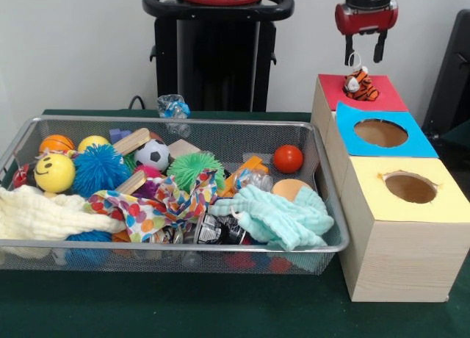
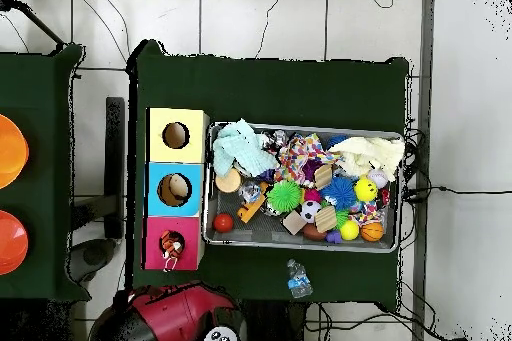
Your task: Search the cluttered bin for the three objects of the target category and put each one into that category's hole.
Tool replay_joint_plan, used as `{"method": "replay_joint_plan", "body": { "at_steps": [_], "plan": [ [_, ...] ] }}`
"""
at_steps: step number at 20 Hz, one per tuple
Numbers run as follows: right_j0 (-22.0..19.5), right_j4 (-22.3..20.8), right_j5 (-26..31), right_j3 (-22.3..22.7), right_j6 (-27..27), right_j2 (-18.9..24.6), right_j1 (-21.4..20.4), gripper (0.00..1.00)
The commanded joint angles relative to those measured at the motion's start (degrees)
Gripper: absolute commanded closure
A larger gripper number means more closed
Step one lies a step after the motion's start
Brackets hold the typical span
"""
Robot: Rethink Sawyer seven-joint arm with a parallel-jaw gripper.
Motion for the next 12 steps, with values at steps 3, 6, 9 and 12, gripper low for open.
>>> {"method": "replay_joint_plan", "body": {
  "at_steps": [3, 6, 9, 12],
  "plan": [
    [-1.6, 3.0, 6.7, -3.5, 4.6, 2.7, -2.0, 0.00],
    [-0.8, 1.8, 3.6, -4.0, 5.3, 1.7, 0.2, 0.00],
    [-0.4, 1.5, 2.8, -4.1, 5.6, 1.3, 0.7, 0.00],
    [-0.6, 1.5, 2.9, -4.6, 5.2, 1.6, 1.2, 0.00]
  ]
}}
